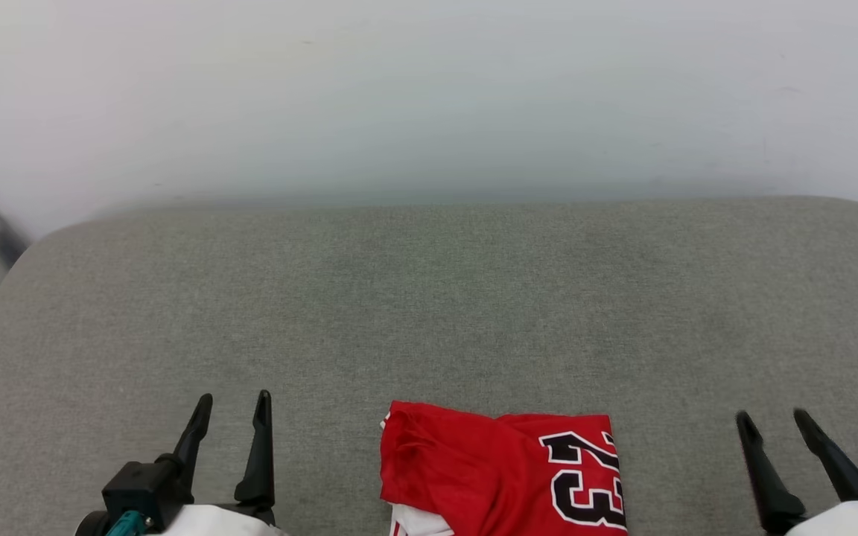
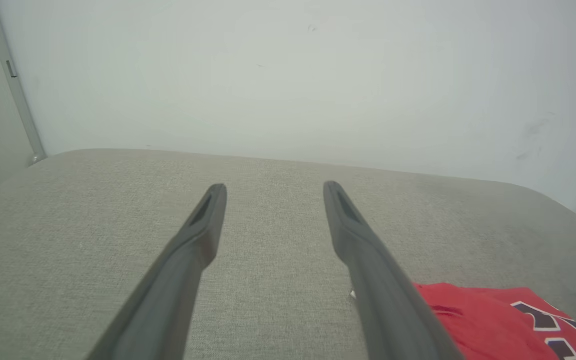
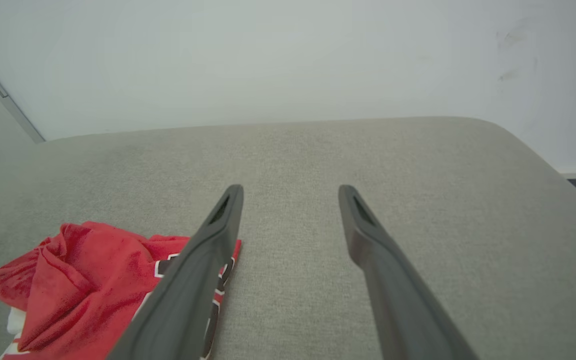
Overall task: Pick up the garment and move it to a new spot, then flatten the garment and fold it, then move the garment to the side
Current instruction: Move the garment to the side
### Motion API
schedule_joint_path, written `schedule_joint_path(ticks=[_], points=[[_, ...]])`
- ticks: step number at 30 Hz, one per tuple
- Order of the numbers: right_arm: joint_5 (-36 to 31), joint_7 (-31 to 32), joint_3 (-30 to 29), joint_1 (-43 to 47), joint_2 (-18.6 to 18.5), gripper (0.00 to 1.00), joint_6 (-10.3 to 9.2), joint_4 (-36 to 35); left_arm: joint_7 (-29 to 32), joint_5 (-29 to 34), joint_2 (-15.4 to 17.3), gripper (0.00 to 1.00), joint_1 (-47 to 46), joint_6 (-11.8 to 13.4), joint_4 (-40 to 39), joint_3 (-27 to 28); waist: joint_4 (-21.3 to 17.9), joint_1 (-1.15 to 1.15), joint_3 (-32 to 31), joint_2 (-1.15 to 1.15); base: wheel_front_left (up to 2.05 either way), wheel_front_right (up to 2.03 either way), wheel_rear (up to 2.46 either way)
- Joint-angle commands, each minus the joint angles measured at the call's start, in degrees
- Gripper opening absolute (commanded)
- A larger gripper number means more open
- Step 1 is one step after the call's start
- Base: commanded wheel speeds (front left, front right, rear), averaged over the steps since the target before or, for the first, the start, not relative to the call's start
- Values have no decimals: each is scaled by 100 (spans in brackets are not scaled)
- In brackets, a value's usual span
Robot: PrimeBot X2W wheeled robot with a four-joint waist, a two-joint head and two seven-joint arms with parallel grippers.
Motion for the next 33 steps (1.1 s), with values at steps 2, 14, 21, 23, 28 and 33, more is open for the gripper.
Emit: schedule_joint_path(ticks=[2,14,21,23,28,33], points=[[347,455,-289,60,4,100,-2,141,-38,-13,-38,100,11,18,-41,84,24,0,17,0,0,0,0],[2688,4059,-1920,-625,-388,100,-2,1724,-33,263,-374,100,-223,-209,-216,474,515,0,429,0,0,0,0],[3899,5564,-2003,-1300,233,100,-1,2162,-27,454,-610,100,-528,-472,-142,543,808,0,944,0,0,0,0],[4193,5745,-1916,-1485,317,100,-1,2380,-27,505,-663,100,-614,-549,-99,566,857,0,1045,0,0,0,0],[4788,5764,-1504,-1775,361,100,-3,3099,-27,626,-773,100,-749,-706,22,608,956,0,1153,0,0,0,0],[5027,5512,-1025,-1894,386,0,-5,3417,-28,721,-850,100,-794,-814,104,670,979,0,1151,0,0,0,0]])
